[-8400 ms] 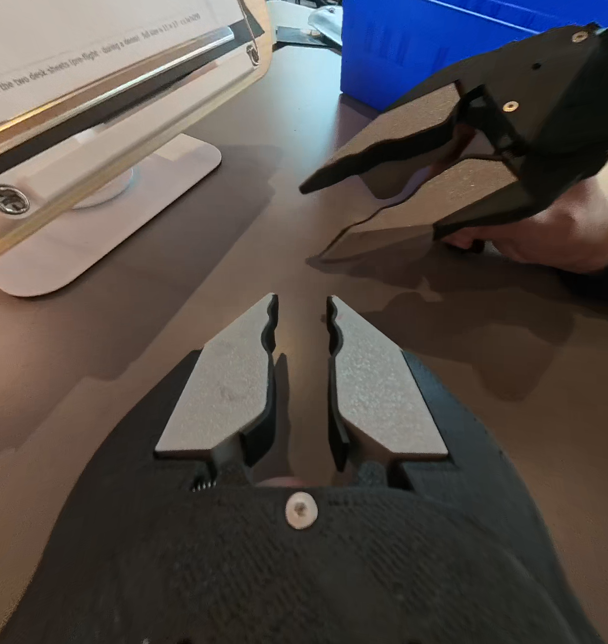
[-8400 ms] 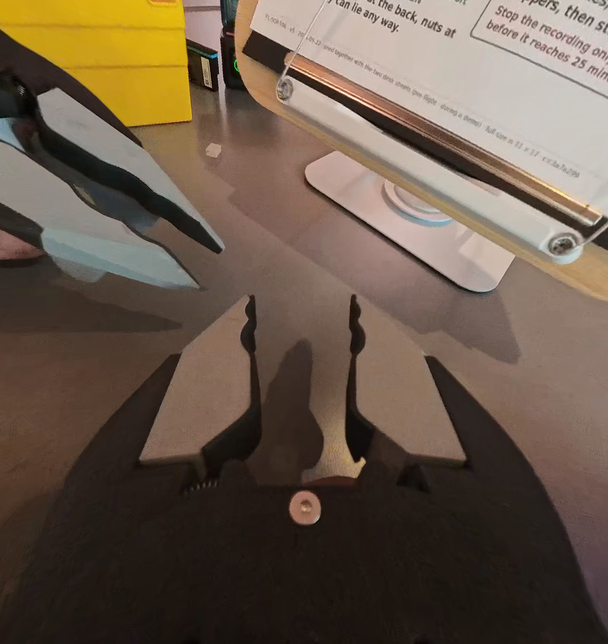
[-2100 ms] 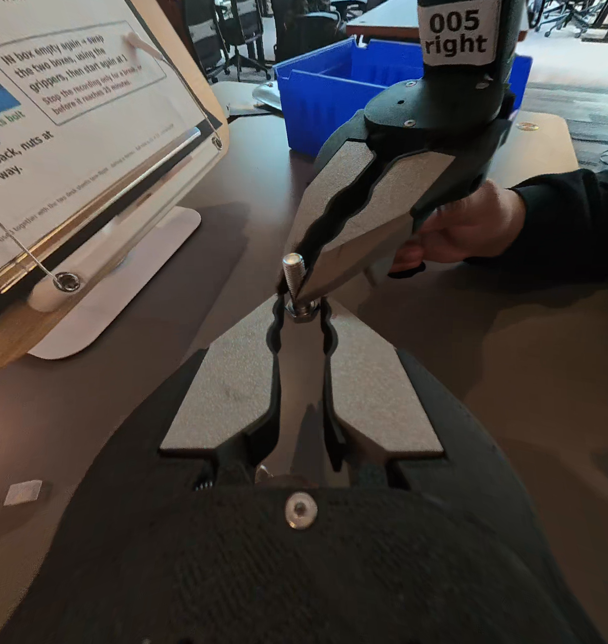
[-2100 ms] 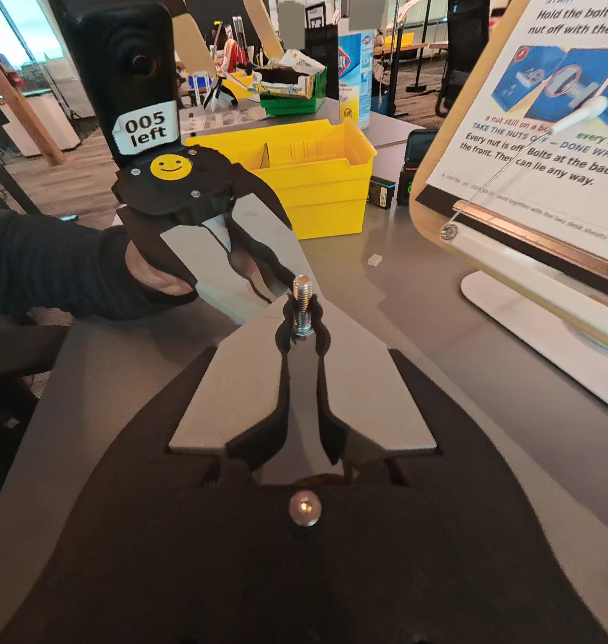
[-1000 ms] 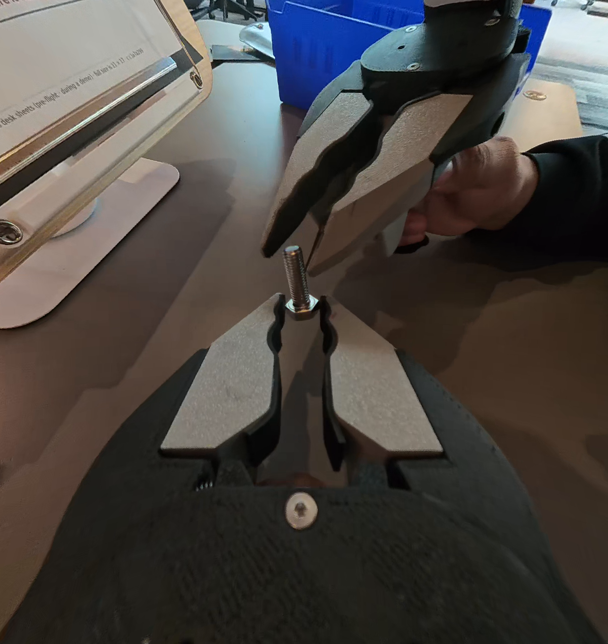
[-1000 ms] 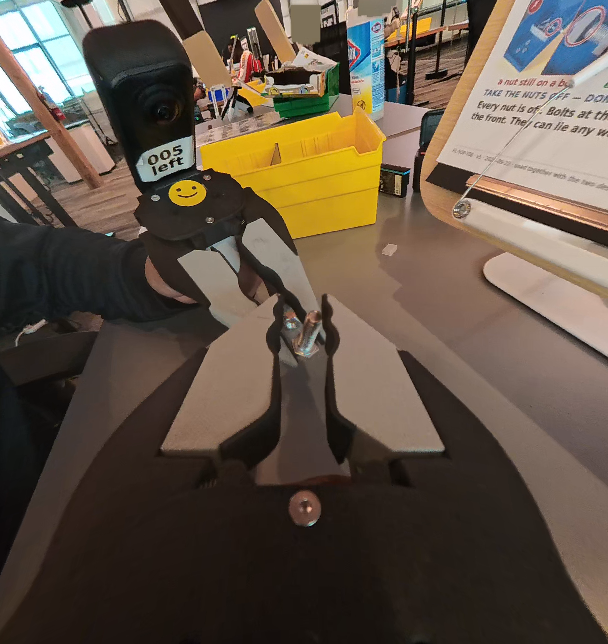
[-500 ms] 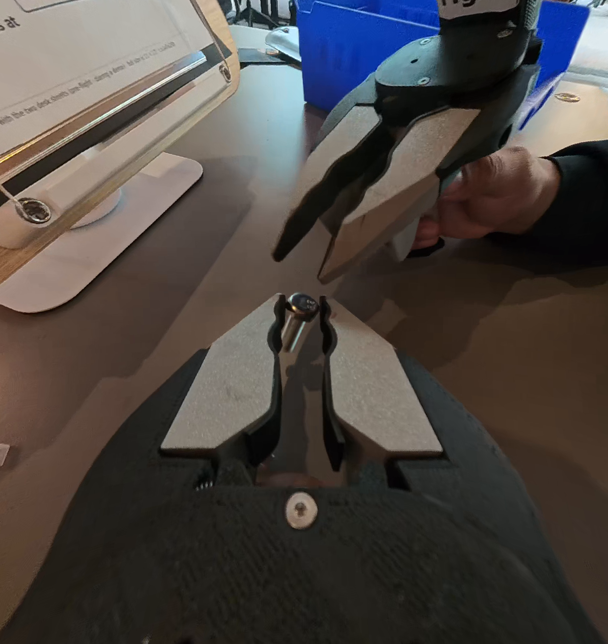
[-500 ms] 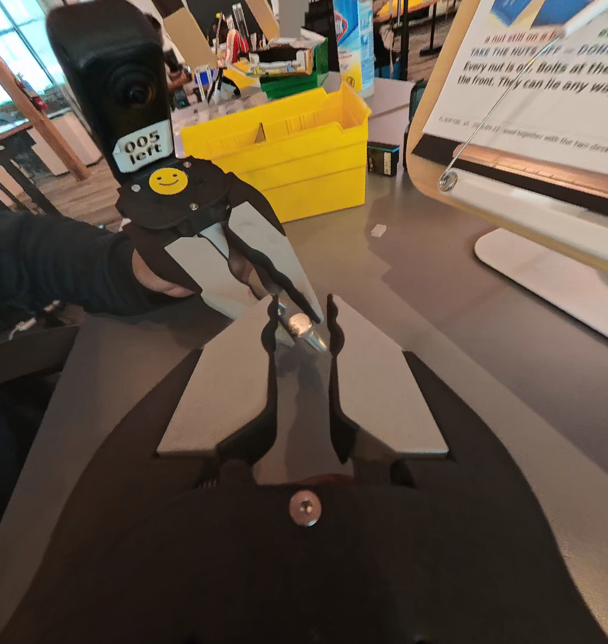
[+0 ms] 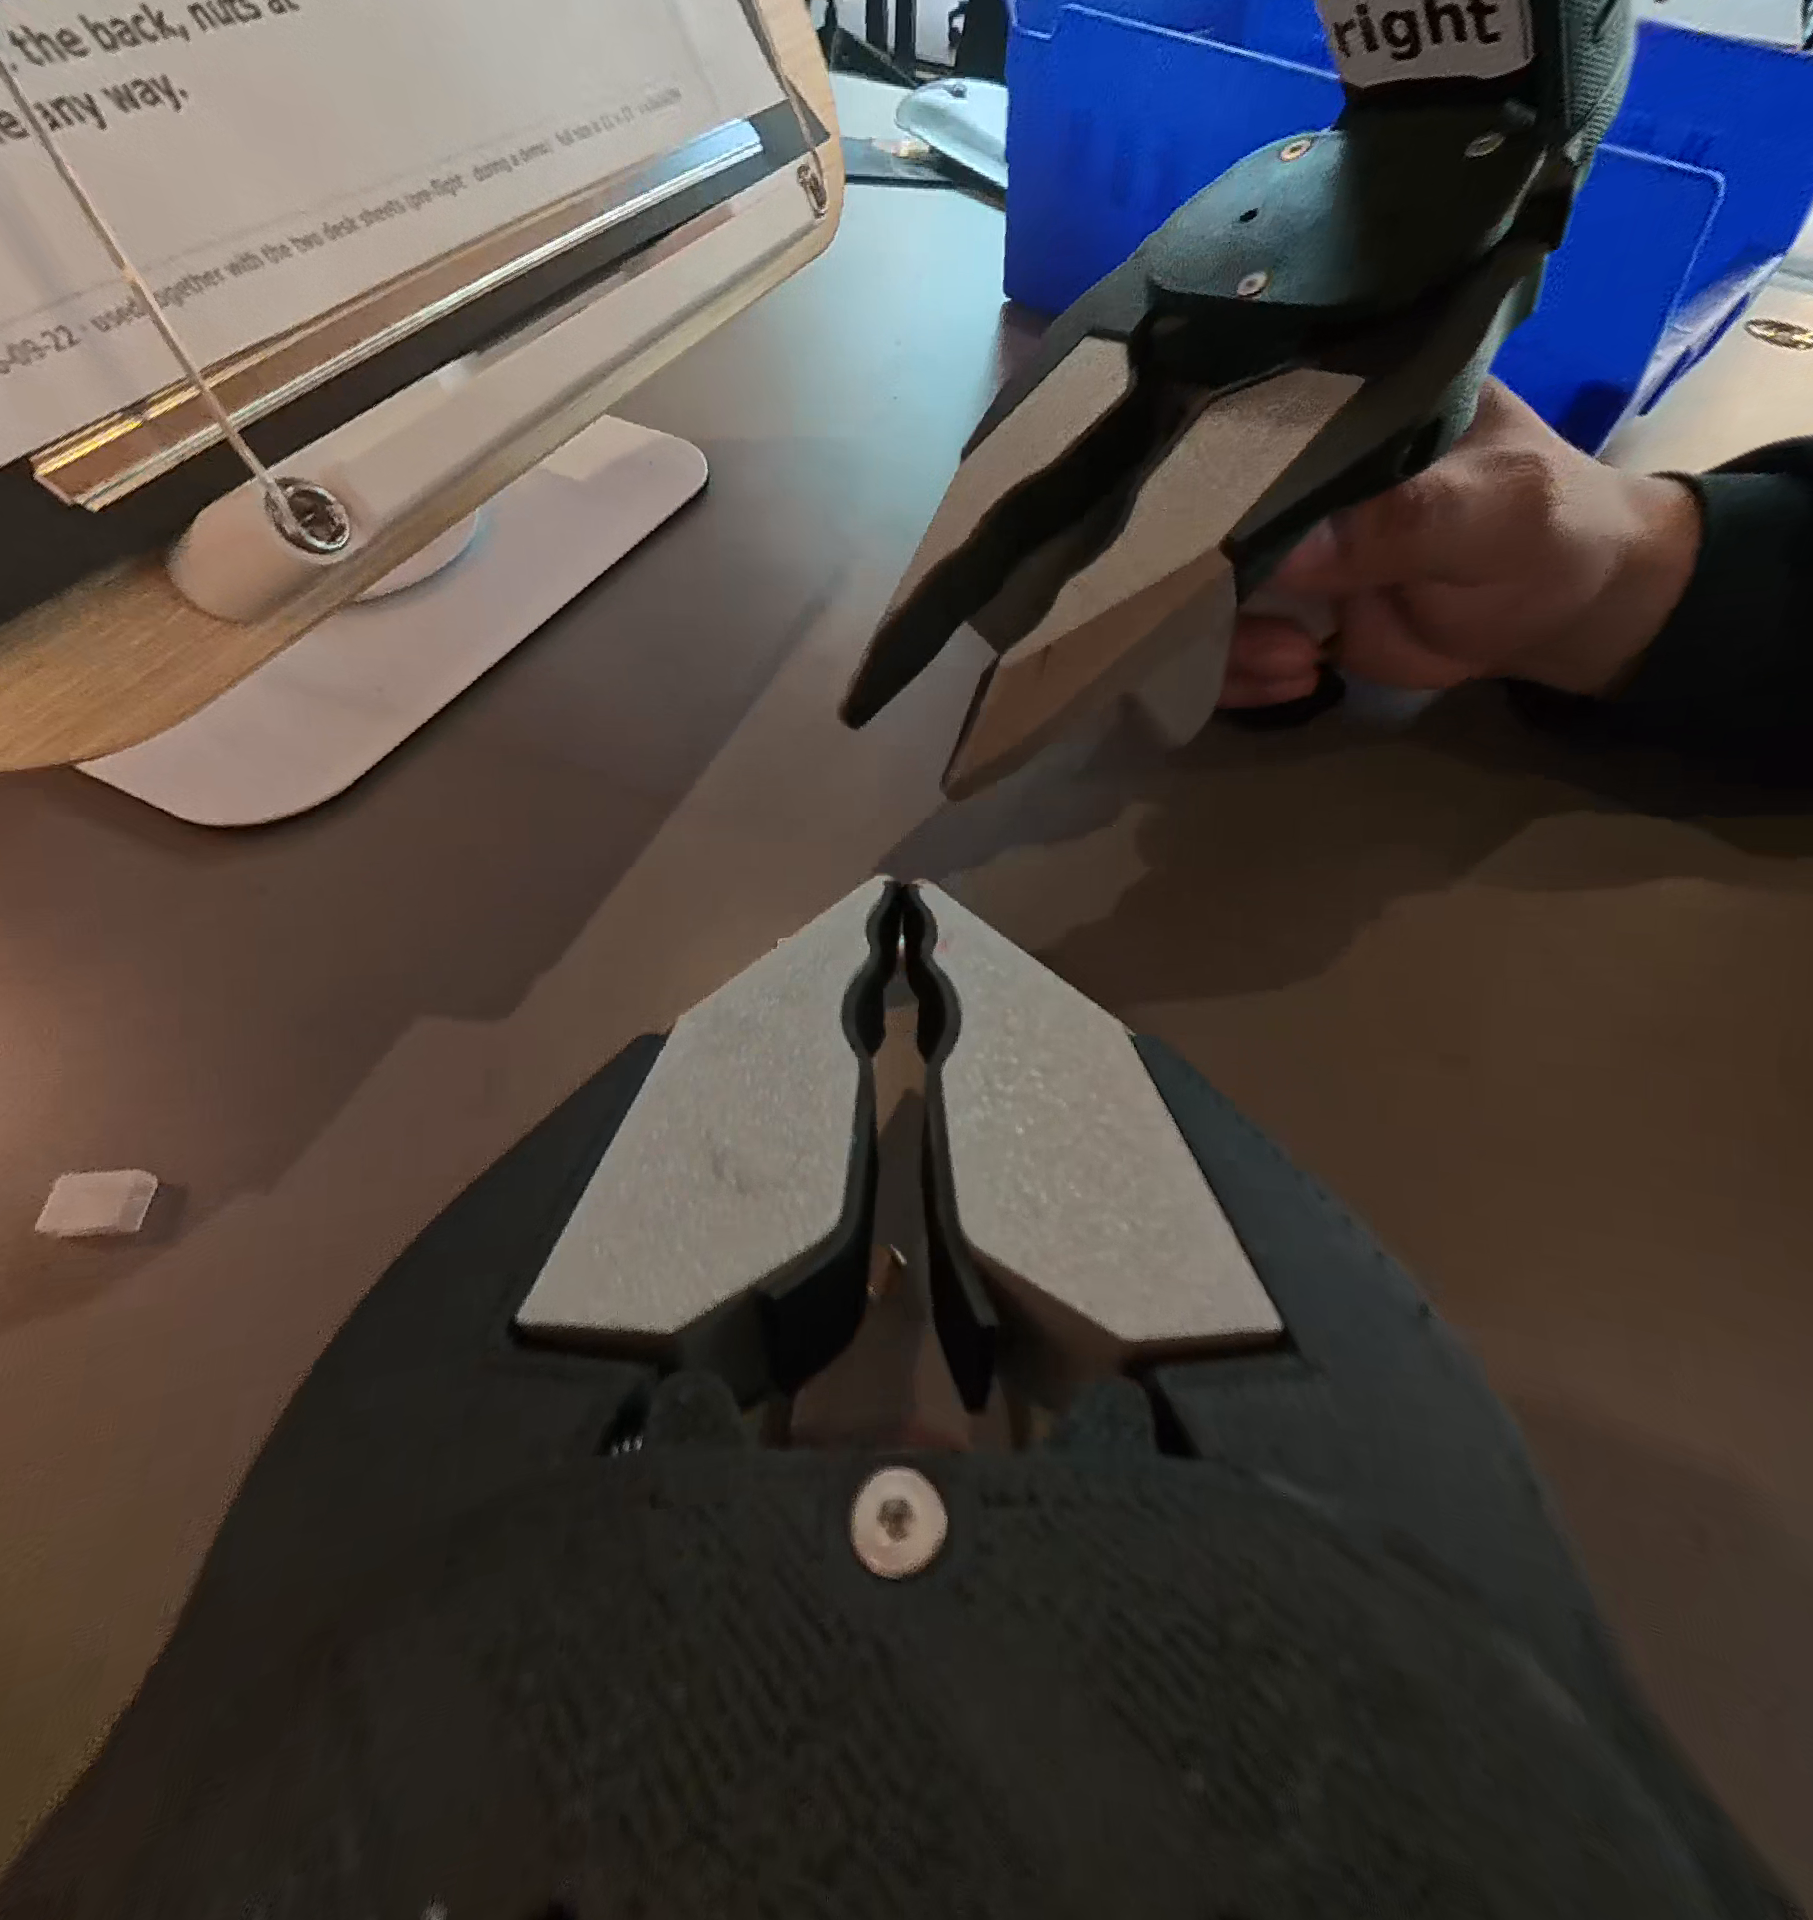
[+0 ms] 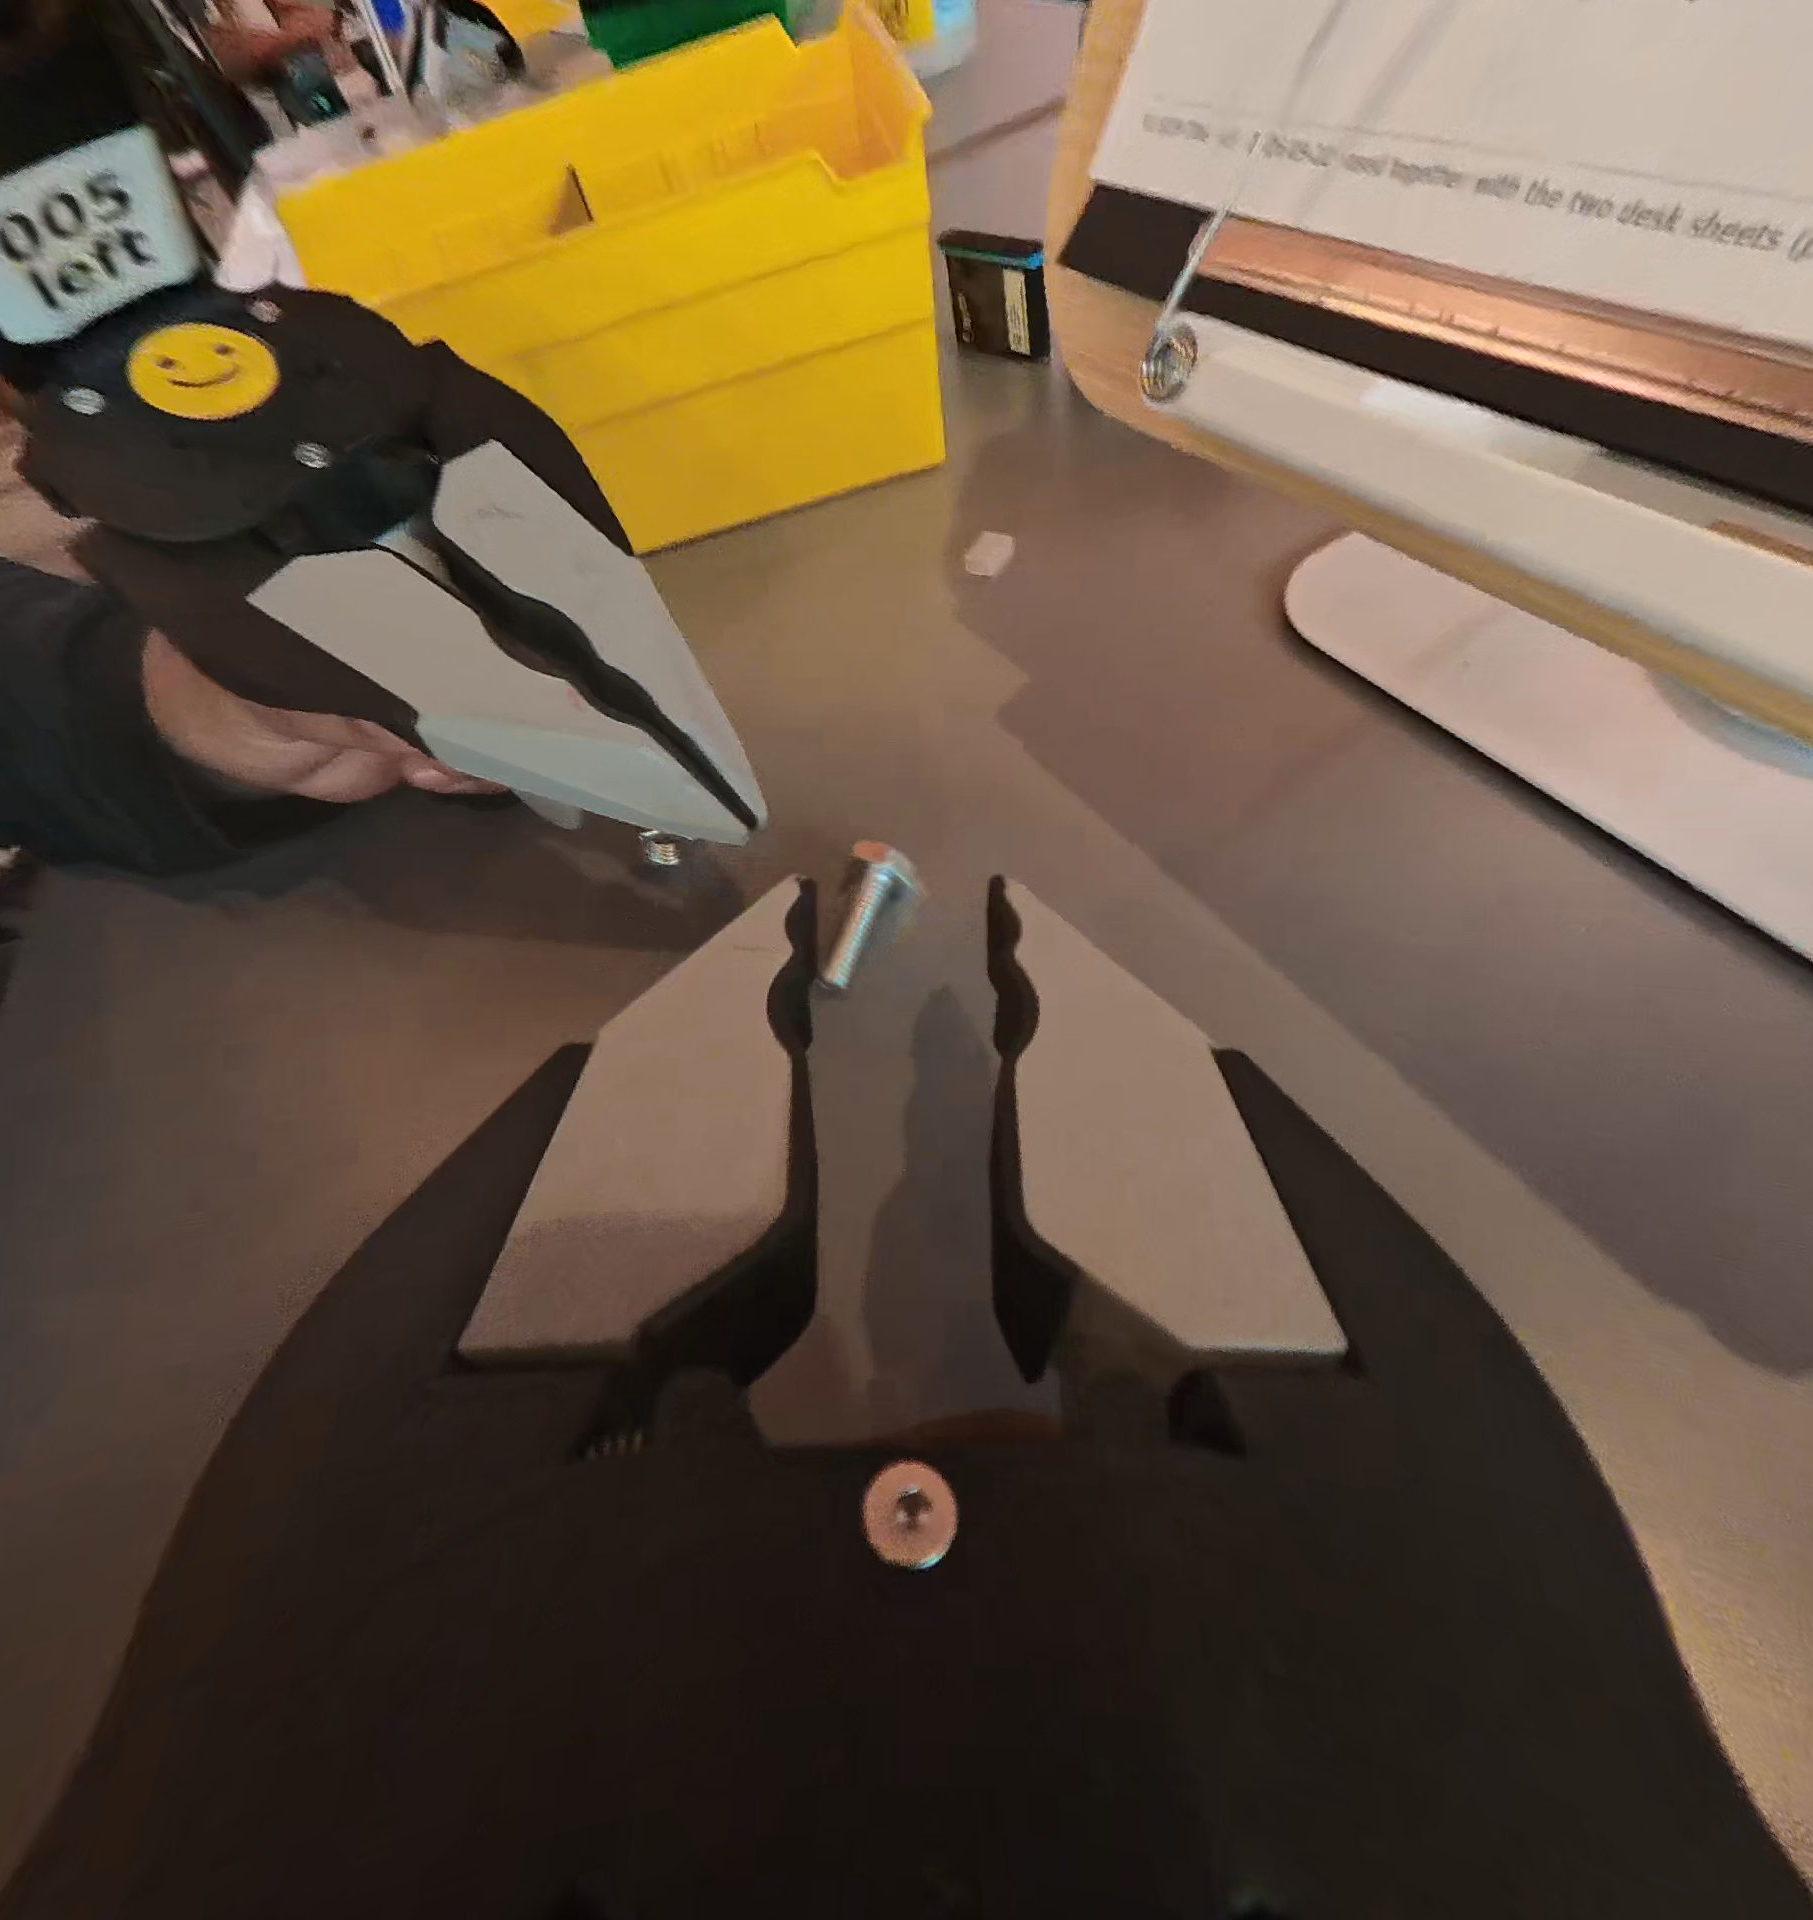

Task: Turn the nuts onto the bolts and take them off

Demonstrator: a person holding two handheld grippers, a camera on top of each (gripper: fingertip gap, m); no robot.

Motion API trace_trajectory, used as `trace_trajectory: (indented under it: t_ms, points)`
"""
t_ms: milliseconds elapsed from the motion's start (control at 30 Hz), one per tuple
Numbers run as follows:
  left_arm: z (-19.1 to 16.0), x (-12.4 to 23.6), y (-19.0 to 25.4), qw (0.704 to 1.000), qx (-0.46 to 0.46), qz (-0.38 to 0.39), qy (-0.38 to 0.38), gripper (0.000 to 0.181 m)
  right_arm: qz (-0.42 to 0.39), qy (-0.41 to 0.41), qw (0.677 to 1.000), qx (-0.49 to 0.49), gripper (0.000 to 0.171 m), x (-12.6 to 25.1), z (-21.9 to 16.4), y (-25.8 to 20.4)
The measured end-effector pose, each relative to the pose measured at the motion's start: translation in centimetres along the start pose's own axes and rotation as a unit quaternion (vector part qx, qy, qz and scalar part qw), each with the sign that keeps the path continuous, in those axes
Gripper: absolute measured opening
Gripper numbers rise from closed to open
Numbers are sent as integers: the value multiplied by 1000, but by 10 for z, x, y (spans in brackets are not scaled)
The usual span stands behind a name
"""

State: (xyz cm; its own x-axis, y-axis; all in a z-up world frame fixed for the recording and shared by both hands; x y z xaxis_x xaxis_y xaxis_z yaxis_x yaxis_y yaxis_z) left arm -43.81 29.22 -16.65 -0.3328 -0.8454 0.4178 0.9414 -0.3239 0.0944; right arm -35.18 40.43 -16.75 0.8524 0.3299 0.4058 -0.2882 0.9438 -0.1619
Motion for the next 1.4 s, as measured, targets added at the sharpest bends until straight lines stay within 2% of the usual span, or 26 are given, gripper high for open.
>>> trace_trajectory:
  t_ms: [167, 233, 300, 400, 533, 600, 833, 1033, 1200, 1300, 1400]
  points:
    - [-1, 4, -9, 999, 23, 32, 3, 0, 31, -70, 997, -28, 40, -20, -6, -5]
    - [-1, 5, -14, 999, 28, 38, 3, 0, 30, -99, 994, -18, 39, -28, -10, -14]
    - [-1, 7, -17, 999, 36, 39, 2, 4, -13, -145, 989, 14, 33, -35, -17, -18]
    - [-2, 5, -18, 999, 33, 30, -16, 14, -59, -159, 983, 62, 22, -41, -17, -19]
    - [-4, 6, -21, 997, -41, 52, -47, 24, -55, -194, 976, 85, 6, -36, -10, -16]
    - [-4, 5, -18, 994, -77, 56, -56, 24, -47, -190, 977, 83, 6, -29, 5, -15]
    - [-2, 4, -7, 978, -175, 96, -53, 19, -37, -281, 952, 115, 6, -32, 43, -28]
    - [2, 10, -13, 982, -155, 102, -44, 8, 17, -281, 954, 98, 6, -47, 68, -39]
    - [3, 11, -13, 984, -146, 92, -48, 7, 22, -290, 950, 110, 6, -50, 76, -41]
    - [1, 10, -17, 994, -81, 47, -50, 7, 26, -291, 950, 109, 6, -52, 74, -40]
    - [4, 13, -25, 999, 29, -17, -22, 7, 28, -268, 958, 99, 6, -54, 78, -37]
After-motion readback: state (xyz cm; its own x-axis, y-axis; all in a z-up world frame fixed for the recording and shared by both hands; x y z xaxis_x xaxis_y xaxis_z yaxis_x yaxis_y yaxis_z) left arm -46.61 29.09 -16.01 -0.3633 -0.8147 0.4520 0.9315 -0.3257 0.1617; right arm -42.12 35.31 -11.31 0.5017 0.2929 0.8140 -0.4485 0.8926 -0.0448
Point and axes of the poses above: each gripper's, where its closed fingertips meet, x back along the fingers, z out of its top, y = z × x across the jaws, the point moved 7 cm from there along x, back along the fingers, and after that the axes turned 3 degrees about x, right-handed, at the moved point
